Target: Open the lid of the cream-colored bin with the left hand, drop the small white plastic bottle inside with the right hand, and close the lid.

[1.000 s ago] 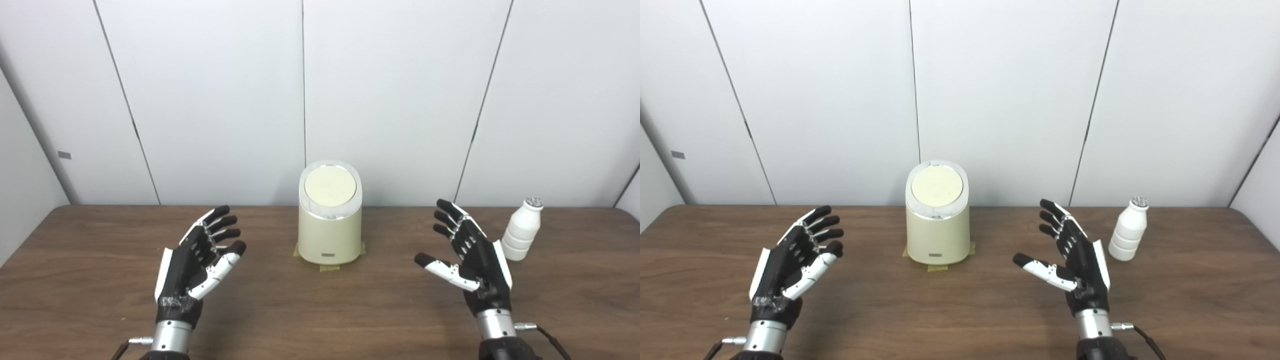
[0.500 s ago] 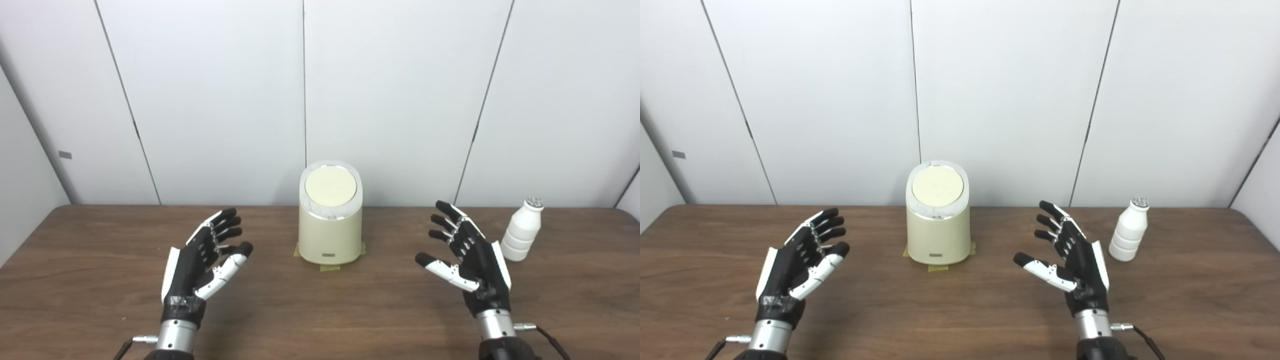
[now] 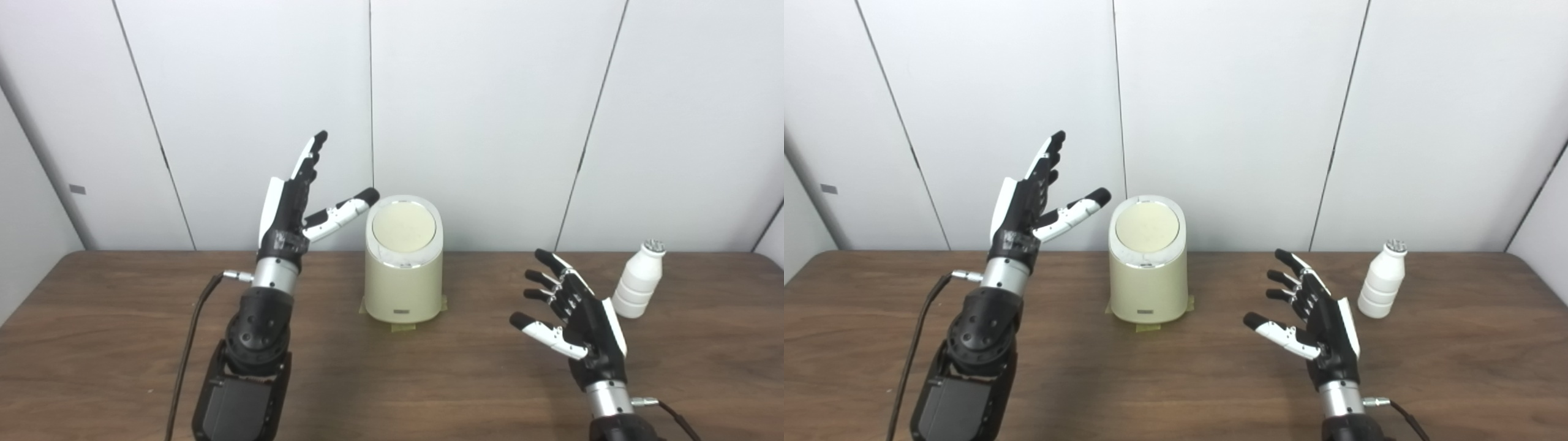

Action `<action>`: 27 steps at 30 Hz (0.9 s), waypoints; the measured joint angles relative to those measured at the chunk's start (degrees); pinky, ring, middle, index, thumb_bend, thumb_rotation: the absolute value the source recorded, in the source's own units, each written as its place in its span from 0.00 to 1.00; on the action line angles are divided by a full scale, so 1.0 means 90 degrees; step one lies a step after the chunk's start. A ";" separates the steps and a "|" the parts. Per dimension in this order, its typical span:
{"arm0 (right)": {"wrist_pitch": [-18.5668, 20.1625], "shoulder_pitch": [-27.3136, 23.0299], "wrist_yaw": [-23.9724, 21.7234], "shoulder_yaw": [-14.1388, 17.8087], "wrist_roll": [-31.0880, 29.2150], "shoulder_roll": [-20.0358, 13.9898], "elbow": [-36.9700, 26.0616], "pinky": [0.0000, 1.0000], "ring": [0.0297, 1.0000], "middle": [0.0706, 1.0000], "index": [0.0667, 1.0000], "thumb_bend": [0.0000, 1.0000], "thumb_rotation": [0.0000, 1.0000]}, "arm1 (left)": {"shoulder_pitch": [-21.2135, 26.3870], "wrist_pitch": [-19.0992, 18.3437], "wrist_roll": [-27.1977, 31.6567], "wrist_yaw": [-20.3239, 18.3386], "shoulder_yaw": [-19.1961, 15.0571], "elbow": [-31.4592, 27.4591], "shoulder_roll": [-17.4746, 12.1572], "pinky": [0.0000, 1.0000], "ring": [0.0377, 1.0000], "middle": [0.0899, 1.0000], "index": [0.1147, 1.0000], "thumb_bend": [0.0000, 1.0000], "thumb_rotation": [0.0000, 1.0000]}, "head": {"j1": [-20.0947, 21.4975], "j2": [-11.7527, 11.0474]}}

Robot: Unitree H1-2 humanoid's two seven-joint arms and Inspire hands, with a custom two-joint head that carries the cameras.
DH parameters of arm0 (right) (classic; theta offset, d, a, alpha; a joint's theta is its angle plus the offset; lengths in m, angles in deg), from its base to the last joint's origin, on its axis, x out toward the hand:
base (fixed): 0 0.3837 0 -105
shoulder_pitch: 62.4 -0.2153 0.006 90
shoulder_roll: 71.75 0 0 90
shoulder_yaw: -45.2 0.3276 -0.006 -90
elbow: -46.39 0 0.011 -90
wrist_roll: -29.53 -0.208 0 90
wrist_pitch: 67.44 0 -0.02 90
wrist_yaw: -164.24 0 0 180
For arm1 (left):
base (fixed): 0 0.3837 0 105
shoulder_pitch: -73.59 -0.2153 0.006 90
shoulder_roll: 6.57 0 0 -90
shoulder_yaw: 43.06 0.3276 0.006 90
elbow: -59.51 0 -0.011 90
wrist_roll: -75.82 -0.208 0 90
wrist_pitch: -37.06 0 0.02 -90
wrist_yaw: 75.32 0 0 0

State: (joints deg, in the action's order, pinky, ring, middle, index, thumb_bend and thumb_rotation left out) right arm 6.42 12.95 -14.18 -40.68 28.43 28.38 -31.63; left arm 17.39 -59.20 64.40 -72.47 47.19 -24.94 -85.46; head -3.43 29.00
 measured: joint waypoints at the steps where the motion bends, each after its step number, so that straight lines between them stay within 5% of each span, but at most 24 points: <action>1: -0.0002 0.0001 -0.0007 0.0001 0.0000 0.0000 0.0000 0.67 0.78 0.88 0.81 0.86 0.29 | 0.0058 0.0080 -0.0010 0.0078 0.0008 0.0243 0.0023 0.96 1.00 1.00 1.00 0.85 0.37 | 0.0029 0.0010; 12: 0.0002 0.0011 -0.0053 0.0009 -0.0079 -0.0007 -0.0030 0.67 0.78 0.89 0.82 0.84 0.28 | 0.0553 0.0312 -0.0725 0.0435 0.0473 0.1545 -0.0002 1.00 1.00 1.00 1.00 0.93 0.34 | 0.0049 0.0039; 27: -0.0004 0.0007 -0.0050 0.0011 -0.0098 -0.0001 0.0034 0.65 0.77 0.89 0.81 0.87 0.29 | 0.1039 -0.0061 -0.1289 0.0451 0.0809 0.1963 -0.0262 1.00 1.00 1.00 1.00 0.92 0.21 | 0.0078 0.0049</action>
State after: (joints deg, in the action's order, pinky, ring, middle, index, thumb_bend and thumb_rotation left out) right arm 6.38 13.02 -14.63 -40.58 27.54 28.36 -31.32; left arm 26.74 -59.74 52.80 -68.42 54.47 -7.27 -87.82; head -2.72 29.44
